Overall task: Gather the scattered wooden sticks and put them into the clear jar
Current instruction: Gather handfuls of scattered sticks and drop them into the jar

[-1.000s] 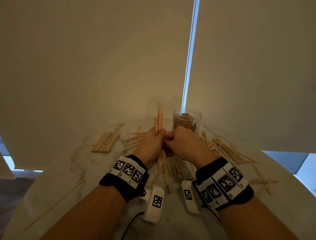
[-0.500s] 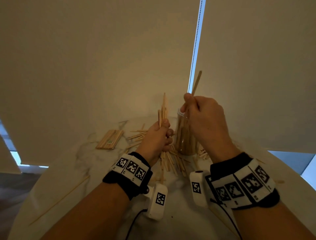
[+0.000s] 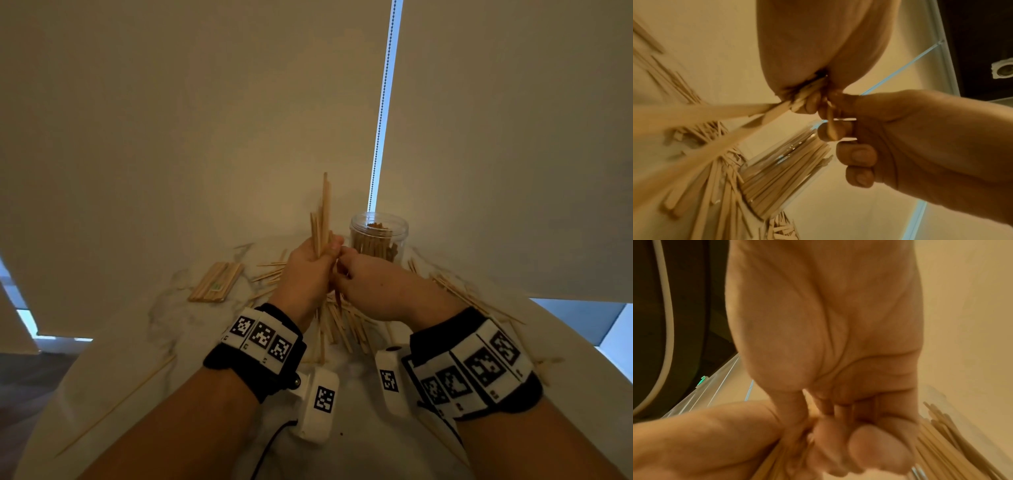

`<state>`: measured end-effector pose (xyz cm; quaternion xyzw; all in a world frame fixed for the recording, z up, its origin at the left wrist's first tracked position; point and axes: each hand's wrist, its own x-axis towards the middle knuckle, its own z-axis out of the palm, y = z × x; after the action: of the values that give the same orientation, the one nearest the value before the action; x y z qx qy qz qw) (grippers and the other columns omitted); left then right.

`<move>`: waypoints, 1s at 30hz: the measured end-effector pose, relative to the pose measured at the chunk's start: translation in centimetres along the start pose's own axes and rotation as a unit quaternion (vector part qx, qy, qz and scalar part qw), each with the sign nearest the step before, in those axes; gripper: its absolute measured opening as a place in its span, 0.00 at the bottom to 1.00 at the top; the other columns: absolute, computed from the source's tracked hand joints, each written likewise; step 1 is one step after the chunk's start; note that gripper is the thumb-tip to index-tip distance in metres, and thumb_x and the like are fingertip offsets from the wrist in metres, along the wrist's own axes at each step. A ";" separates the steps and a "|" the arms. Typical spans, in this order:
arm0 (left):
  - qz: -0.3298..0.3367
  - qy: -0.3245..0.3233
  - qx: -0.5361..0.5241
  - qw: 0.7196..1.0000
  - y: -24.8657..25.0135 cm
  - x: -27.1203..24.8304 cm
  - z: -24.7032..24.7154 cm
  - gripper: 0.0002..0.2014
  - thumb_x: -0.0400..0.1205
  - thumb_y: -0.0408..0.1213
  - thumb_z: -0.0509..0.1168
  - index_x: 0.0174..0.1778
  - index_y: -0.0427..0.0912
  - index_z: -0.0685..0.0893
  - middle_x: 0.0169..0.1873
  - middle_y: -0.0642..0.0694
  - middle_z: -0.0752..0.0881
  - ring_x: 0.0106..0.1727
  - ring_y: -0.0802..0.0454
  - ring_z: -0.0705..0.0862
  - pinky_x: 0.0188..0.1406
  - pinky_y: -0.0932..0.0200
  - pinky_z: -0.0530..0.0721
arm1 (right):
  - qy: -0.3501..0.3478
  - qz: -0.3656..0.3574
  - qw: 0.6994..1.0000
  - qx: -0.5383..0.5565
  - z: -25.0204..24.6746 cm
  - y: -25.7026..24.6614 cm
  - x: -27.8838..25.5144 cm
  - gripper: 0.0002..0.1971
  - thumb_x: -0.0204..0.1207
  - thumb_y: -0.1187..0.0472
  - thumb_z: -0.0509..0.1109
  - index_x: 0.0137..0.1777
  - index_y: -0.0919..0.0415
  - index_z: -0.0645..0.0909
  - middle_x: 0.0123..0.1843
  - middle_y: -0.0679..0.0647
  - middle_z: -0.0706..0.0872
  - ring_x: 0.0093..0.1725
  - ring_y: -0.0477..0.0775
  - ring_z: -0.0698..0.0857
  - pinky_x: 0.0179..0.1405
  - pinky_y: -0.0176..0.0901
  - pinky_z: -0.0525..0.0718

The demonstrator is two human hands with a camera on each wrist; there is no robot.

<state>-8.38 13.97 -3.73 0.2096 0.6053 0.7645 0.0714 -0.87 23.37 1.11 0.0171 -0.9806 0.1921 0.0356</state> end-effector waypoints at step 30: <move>-0.015 0.181 -0.275 0.944 0.0 2.3 -3.3 0.07 0.91 0.42 0.55 0.50 0.45 0.73 0.34 0.49 0.71 0.25 0.58 0.66 0.18 0.65 0.67 | -0.045 0.132 0.984 0.110 -0.6 2.0 0.0 0.05 0.76 0.66 0.76 0.49 0.66 0.89 0.45 0.58 0.93 0.44 0.56 0.93 0.53 0.55 0.91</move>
<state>-11.81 11.83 -3.79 0.0309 0.3770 0.9253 0.0273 -0.94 25.39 0.89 -0.1004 -0.9478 0.3005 -0.0360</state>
